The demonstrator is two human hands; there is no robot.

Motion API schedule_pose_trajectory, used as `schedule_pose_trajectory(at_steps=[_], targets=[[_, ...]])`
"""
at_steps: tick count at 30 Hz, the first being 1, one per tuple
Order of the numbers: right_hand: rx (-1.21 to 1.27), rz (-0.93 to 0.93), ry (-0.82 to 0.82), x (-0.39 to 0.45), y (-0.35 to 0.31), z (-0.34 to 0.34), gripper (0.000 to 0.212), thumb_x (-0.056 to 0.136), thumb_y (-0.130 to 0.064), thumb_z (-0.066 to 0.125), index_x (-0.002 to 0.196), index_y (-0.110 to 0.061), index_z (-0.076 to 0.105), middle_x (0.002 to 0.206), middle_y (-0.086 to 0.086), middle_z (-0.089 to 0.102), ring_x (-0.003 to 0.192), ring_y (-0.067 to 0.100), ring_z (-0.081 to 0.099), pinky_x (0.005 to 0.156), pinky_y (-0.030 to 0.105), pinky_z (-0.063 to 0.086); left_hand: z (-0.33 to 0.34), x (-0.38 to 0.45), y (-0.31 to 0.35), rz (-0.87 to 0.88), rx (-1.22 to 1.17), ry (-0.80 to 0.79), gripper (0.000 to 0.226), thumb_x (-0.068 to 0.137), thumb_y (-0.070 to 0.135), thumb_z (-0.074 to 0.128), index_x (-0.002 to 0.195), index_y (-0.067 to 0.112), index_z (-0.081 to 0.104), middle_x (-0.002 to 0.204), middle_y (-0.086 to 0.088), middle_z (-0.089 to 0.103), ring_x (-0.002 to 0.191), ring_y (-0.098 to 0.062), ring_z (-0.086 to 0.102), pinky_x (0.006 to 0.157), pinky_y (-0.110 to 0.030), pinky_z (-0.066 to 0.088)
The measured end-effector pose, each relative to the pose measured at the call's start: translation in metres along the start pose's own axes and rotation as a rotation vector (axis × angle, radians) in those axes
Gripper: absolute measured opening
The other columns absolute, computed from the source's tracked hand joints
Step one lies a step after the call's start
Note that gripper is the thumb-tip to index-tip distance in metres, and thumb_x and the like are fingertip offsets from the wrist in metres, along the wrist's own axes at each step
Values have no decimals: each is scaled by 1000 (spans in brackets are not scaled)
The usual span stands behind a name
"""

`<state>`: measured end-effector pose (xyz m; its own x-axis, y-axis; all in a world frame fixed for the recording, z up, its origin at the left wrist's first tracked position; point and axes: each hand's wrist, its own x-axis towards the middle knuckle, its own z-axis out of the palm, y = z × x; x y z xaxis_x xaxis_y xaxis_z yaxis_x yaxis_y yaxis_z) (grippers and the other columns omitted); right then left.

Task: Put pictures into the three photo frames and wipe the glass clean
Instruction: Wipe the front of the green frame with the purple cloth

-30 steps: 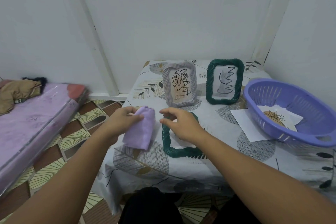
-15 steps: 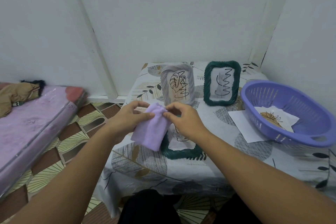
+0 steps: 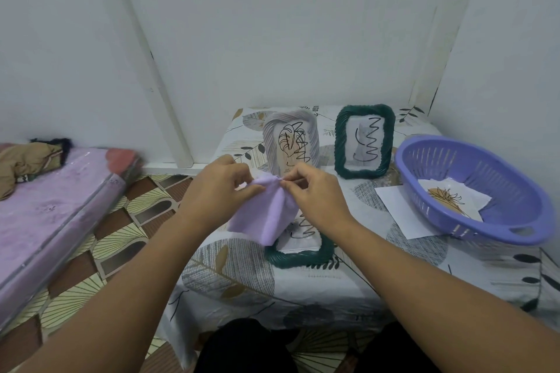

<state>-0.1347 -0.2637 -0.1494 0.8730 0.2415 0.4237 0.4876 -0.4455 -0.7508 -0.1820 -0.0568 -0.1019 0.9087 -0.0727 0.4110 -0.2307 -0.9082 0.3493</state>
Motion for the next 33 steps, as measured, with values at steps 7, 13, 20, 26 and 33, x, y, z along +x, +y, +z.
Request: schedule_pose_trajectory(at_steps=[7,13,20,26,33], targets=[[-11,-110,25,0,-3,-2,5,98,-22,63,94,-20,62,96,-8,59,93,11,58,85,40,52,-10,4,6,27,-214,-119,23,84,34,78,77,28,56,94,11,56,93,-11,57,85,-40,51],[16,-134,9,2,-6,-4,4,99,-24,55,96,-24,53,91,-11,60,90,15,59,81,46,51,-13,7,12,-12,-269,-66,36,86,37,77,72,20,49,61,4,49,56,-9,43,56,-35,40],[-174,-161,-31,1,7,-6,5,99,-27,54,99,-31,50,90,-15,56,86,8,55,86,47,52,-22,12,3,-72,-147,-254,14,95,40,65,83,32,63,67,12,57,60,-2,49,60,-28,37],[-178,-222,-142,1,2,-7,30,93,-41,62,122,-34,59,112,-9,59,106,11,55,97,41,47,-21,7,16,-42,-143,-131,11,98,29,62,89,29,66,70,13,60,65,1,52,59,-19,35],[107,-98,-203,2,-10,-8,4,95,-22,67,96,-18,66,93,-9,68,95,8,64,88,24,50,-25,8,24,-11,-237,-105,13,90,35,73,81,27,68,75,11,65,68,-1,53,60,-15,38]])
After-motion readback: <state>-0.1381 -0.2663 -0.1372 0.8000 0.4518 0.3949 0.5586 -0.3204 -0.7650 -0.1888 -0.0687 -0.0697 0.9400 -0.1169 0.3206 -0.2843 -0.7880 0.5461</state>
